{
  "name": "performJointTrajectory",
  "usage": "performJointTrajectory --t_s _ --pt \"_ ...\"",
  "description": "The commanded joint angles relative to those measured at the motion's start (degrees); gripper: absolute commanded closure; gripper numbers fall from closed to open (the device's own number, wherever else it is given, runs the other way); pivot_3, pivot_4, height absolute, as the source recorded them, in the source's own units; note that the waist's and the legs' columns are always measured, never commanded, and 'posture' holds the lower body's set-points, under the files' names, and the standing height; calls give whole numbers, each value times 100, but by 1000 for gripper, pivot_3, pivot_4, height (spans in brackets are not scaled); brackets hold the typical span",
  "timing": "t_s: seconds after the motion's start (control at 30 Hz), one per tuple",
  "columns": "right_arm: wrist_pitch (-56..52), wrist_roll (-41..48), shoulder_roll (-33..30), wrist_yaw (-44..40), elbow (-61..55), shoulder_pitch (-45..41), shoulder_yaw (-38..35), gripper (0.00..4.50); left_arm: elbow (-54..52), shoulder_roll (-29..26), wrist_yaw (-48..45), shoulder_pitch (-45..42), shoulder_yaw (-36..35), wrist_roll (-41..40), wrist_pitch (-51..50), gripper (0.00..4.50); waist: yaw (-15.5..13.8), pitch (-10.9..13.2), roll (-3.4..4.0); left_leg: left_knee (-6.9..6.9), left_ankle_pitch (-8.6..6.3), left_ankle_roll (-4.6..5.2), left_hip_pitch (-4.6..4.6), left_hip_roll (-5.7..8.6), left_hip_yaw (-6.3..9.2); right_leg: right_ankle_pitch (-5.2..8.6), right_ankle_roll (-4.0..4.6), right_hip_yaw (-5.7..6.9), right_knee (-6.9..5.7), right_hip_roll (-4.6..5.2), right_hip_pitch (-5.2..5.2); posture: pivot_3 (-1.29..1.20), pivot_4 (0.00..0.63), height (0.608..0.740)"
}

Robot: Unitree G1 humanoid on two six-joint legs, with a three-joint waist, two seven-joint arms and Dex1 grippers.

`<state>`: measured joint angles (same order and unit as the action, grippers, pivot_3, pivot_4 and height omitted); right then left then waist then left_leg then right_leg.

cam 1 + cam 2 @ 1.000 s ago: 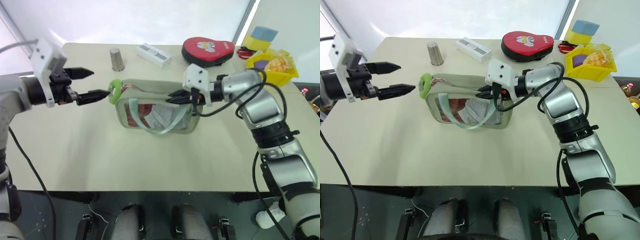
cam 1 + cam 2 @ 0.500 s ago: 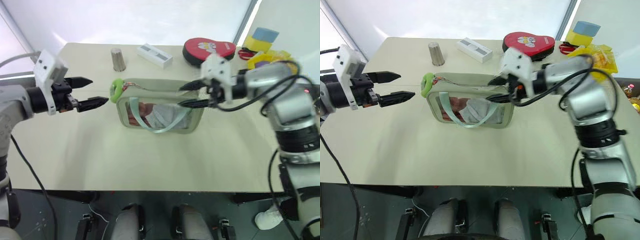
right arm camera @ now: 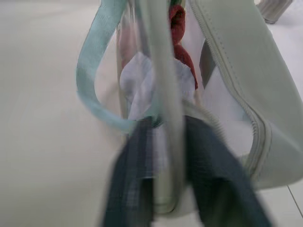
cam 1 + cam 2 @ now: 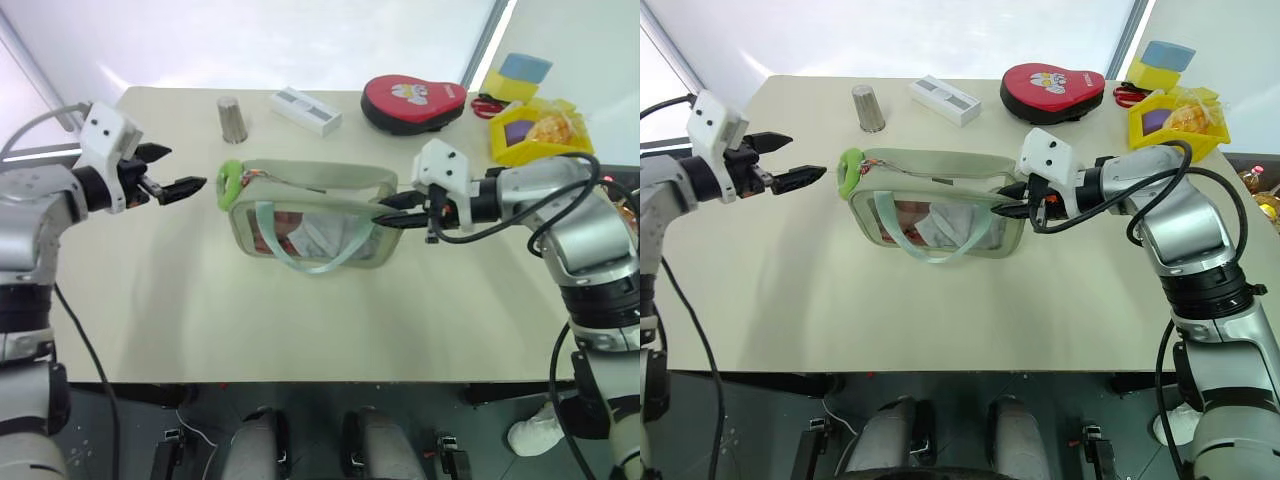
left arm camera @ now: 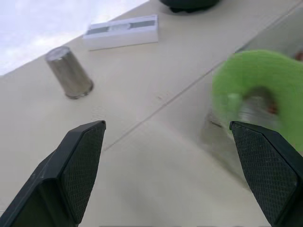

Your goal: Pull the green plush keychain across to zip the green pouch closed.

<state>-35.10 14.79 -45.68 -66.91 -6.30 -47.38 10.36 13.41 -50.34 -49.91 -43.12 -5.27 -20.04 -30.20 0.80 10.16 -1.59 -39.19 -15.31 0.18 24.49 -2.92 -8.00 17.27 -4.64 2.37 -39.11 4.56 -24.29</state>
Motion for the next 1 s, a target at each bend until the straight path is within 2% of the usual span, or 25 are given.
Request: performJointTrajectory --t_s 0.03,0.17,0.3,0.5,0.6,0.8,0.83,1.0 --pt "60 53 32 -47 -129 -54 -22 4485 210 173 -116 -284 58 133 306 0 8 0 0 0 0 0 0 0 0 0 0 0 0 0 0 0 150 740" --pt "39 41 73 -20 -149 -85 6 4485 220 389 -401 -431 207 62 146 0 10 0 0 0 0 0 0 -1 -1 0 0 0 0 0 -1 0 150 740" --pt "96 -27 100 2 -87 -110 49 4485 31 332 -785 -391 276 -9 -29 0 28 0 0 0 0 0 -1 -2 -1 0 0 0 -1 -1 -1 0 150 740" --pt "113 -76 158 44 -61 -131 53 4485 45 395 -890 -263 271 59 -13 0 26 0 0 -1 0 0 -2 -3 -1 0 -1 0 -1 -2 0 0 150 740" --pt "91 -78 192 51 -77 -157 46 4500 109 491 -867 -268 258 77 80 840 28 0 0 -1 0 0 -2 -3 -1 0 0 0 -1 -2 -1 0 150 740" --pt "121 -119 224 91 -61 -165 25 4500 2 385 -933 -340 124 -17 -111 4048 35 0 0 -1 0 0 -2 -3 -1 0 0 0 -2 -2 -1 0 150 740" --pt "127 -126 232 107 -57 -160 19 4500 -14 380 -930 -386 69 -79 -179 4466 35 0 0 -1 0 0 -2 -3 -1 0 0 0 -2 -2 -1 0 150 740" --pt "206 -177 296 164 15 -158 37 4500 -358 526 -1136 -996 -39 -664 -778 4466 12 0 0 -3 0 0 0 -3 1 0 0 0 -2 -2 0 0 150 740"
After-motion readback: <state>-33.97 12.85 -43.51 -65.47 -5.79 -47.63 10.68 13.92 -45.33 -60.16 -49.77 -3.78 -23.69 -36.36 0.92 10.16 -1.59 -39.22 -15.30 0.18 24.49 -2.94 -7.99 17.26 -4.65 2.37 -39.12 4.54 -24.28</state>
